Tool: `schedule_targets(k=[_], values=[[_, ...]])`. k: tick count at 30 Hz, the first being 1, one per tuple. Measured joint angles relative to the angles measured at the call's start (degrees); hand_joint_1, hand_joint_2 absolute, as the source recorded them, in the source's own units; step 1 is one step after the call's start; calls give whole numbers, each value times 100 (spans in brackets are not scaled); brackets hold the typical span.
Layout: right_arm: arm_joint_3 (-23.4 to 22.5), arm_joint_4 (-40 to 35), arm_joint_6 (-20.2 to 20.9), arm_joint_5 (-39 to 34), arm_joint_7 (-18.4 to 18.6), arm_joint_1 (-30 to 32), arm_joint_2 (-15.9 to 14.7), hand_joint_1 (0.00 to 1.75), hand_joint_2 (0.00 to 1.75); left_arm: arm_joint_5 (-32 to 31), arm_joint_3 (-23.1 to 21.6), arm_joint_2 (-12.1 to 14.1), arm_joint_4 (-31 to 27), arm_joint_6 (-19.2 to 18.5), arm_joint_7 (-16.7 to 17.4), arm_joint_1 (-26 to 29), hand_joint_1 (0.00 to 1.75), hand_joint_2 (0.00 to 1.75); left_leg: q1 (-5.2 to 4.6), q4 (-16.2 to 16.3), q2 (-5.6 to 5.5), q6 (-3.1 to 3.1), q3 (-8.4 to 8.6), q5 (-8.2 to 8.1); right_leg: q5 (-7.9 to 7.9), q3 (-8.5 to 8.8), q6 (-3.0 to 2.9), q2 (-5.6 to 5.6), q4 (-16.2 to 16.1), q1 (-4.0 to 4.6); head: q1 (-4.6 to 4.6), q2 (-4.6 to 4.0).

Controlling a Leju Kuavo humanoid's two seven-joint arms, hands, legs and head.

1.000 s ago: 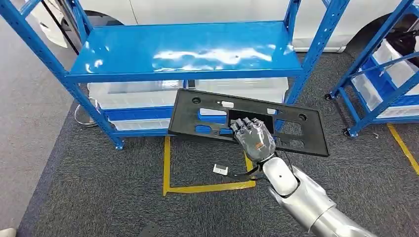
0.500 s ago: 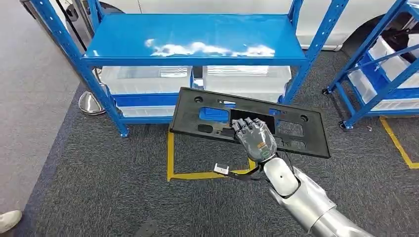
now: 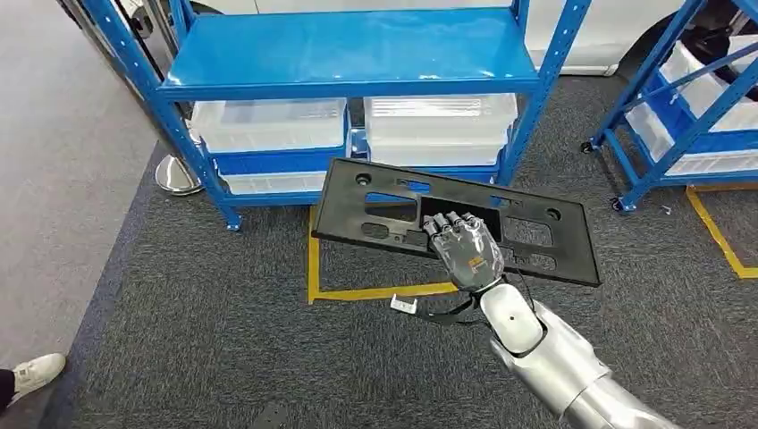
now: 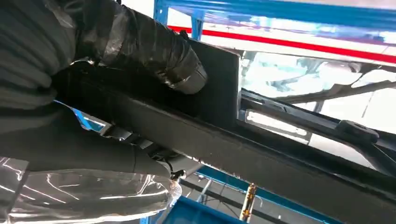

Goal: Take the parts from the cabinet and place them on the table.

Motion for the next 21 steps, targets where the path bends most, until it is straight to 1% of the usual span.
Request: schedule_targets(k=[1, 2, 3, 4, 5, 6, 7, 8, 9, 10, 11, 12, 13, 14, 15, 16, 17, 18, 20, 21], values=[[-2, 0, 0, 0, 0, 0, 0, 175, 175, 0, 0, 0, -4, -2, 0, -13, 0, 175, 1, -533, -7, 13, 365, -293, 28, -62, 33, 0, 57, 5, -2, 0], [-18, 0, -2, 0, 2, -3, 0, 175, 175, 0, 0, 0, -9, 0, -2, -17, 0, 175, -40, -1037, -26, 39, 672, -494, 56, -100, 64, -6, 109, 20, 7, 0], [-24, 0, -2, 0, 20, -1, 0, 175, 175, -4, 0, 0, -11, -2, -2, -19, 0, 175, -50, -982, -32, 97, 604, -490, 128, -102, 98, -11, 86, 21, 9, 0], [-24, 2, -2, 0, 53, -11, 0, 175, 175, -11, 0, 0, -11, -2, -2, -27, 0, 175, -65, -986, -34, 113, 572, -458, 190, -115, 124, -12, 55, 13, 6, 0], [-24, 2, -2, 0, 70, -13, 0, 175, 175, -20, 2, 0, -11, -4, -2, -25, 0, 175, -65, -1000, -30, 182, 522, -410, 250, -123, 177, -6, 20, 27, 7, 0], [-28, 13, 0, -46, 30, -8, -9, 175, 175, -22, 4, -2, -11, -2, -8, -13, 0, 175, -2, -1062, 6, 260, 494, -339, 251, -167, 202, 23, 37, 10, 13, 0], [-69, 26, 0, -146, -91, 6, -11, 175, 175, -26, 7, 0, -11, -2, -20, -13, 0, 175, -10, -1062, 45, 312, 452, -271, 18, -222, 234, 54, 134, -5, 13, 0], [-123, 42, 0, -203, -204, 23, -11, 175, 175, -26, 11, 0, -13, -2, -28, -17, 0, 175, -11, -1066, 55, 372, 372, -196, -376, -307, 263, 61, 407, -12, 26, 0], [-186, 52, 0, -225, -280, 44, -11, 175, 175, -26, 15, 0, -15, -11, -33, -14, 0, 175, -17, -1064, 70, 381, 306, -143, -696, -394, 295, 61, 771, -21, 33, 0], [-245, 65, 0, -230, -315, 71, -7, 175, 175, -28, 17, -4, -15, -11, -33, -11, 0, 175, -22, -1058, 95, 383, 239, -92, -922, -499, 324, 59, 1215, -25, 31, 0], [-276, 72, 0, -230, -341, 95, 0, 175, 175, -31, 17, -4, -15, -11, -33, -10, 0, 175, -23, -1050, 130, 381, 176, -51, -958, -568, 342, 59, 1564, -29, 28, 0], [-304, 89, 2, -223, -363, 116, 0, 175, 175, -31, 22, -4, -15, -9, -33, -9, 0, 175, -23, -1040, 166, 377, 117, -15, -820, -556, 355, 57, 1739, -39, 31, 0], [-330, 103, 0, -216, -371, 139, 0, 175, 175, -31, 24, -4, -15, -9, -33, -8, 0, 175, -23, -1021, 204, 362, 61, 14, -610, -425, 358, 51, 1652, -44, 28, 0], [-350, 114, 0, -216, -378, 152, 2, 175, 175, -33, 26, -4, -15, -9, -33, -6, 0, 175, -23, -999, 246, 345, 13, 29, -426, -161, 345, 25, 1314, -45, 31, 0], [-369, 120, 0, -216, -384, 154, 15, 175, 175, -33, 26, -9, -15, -9, -33, -5, 0, 175, -24, -969, 285, 331, -10, 38, -337, 242, 316, -87, 752, -36, 30, 0], [-389, 120, 0, -216, -398, 149, 20, 175, 175, -35, 26, -11, -15, -9, -33, -5, 0, 175, -31, -947, 329, 321, -17, 36, -438, 535, 281, -264, 281, -15, 28, 0], [-426, 120, 0, -214, -413, 144, 37, 175, 175, -35, 28, -13, -15, -9, -35, -2, 0, 175, -60, -937, 375, 284, -44, 40, -551, 681, 239, -331, 42, 79, 33, 0], [-466, 122, -2, -214, -422, 147, 46, 175, 175, -35, 33, -13, -15, -9, -33, 0, 0, 175, -63, -944, 433, 230, -45, 78, -554, 653, 190, -287, -17, 84, 22, 0], [-485, 140, -2, -214, -459, 154, 50, 175, 175, -35, 50, -13, -15, -11, -35, -1, 0, 175, -63, -966, 556, 184, -47, 108, -545, 619, 135, -181, -56, 94, 22, 0], [-505, 151, -2, -214, -478, 176, 50, 175, 175, -35, 61, -13, -15, -9, -35, -1, 0, 175, -87, -954, 577, 150, -66, 82, -482, 629, 59, -119, -139, 29, 22, 0]])
